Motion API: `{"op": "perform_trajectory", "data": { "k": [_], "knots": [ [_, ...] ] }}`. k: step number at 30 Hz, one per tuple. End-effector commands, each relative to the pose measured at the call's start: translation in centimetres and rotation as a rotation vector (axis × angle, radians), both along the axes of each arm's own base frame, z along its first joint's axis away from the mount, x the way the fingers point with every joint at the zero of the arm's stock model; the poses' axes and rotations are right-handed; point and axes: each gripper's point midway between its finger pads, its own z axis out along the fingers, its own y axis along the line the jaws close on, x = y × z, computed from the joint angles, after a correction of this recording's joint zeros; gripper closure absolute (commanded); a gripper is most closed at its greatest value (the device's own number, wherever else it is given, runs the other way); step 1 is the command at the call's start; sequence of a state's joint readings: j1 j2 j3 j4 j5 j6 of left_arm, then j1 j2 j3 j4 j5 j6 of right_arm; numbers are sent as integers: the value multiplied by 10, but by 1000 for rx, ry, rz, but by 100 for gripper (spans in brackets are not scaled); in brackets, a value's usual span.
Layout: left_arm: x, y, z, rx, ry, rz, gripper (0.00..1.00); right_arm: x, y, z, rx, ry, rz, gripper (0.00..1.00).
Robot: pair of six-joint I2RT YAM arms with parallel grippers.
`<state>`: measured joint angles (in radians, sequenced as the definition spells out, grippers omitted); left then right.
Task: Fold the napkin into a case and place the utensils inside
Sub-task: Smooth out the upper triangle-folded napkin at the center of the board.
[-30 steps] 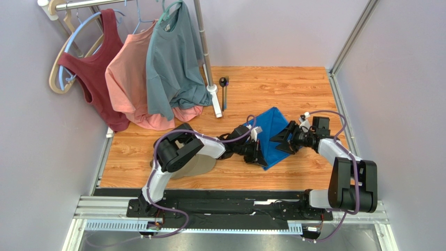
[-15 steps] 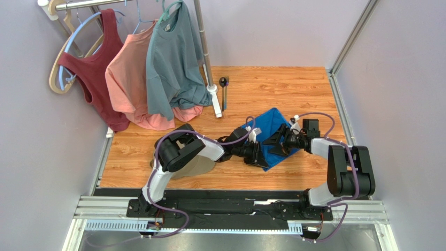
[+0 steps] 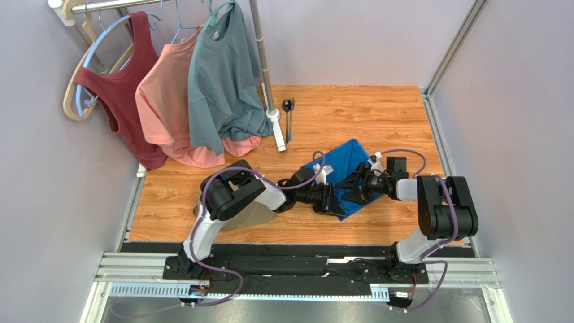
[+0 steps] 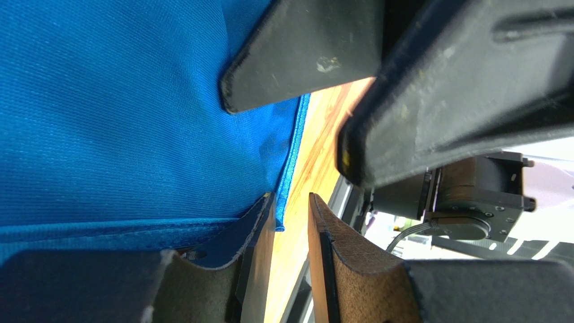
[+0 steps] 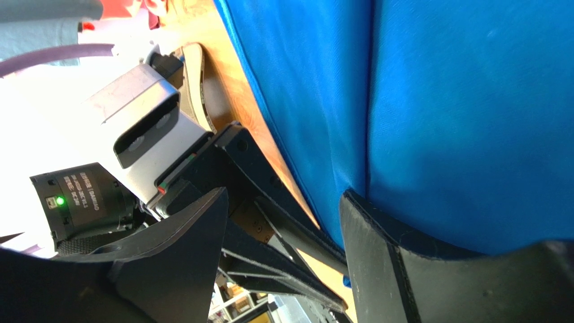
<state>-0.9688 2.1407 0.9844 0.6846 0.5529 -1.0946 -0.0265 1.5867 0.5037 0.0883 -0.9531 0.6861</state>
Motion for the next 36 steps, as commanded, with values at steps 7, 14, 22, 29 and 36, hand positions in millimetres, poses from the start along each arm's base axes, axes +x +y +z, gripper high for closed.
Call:
{"op": "perform_trajectory", "data": {
  "k": [7, 14, 22, 29, 36],
  "knots": [
    [-22, 27, -63, 149, 145, 22, 66, 36, -7, -8, -5, -30, -44, 36],
    [-26, 33, -72, 182, 166, 27, 66, 69, -17, -10, -6, -41, -55, 36],
    [-29, 37, -79, 194, 191, 21, 66, 108, -23, -18, 6, -50, -65, 36],
    [-31, 38, -80, 199, 194, 12, 67, 137, -36, -14, 5, -56, -98, 36],
    [-32, 39, -82, 201, 198, 8, 67, 168, -42, -11, 4, -86, -87, 36]
  ]
}}
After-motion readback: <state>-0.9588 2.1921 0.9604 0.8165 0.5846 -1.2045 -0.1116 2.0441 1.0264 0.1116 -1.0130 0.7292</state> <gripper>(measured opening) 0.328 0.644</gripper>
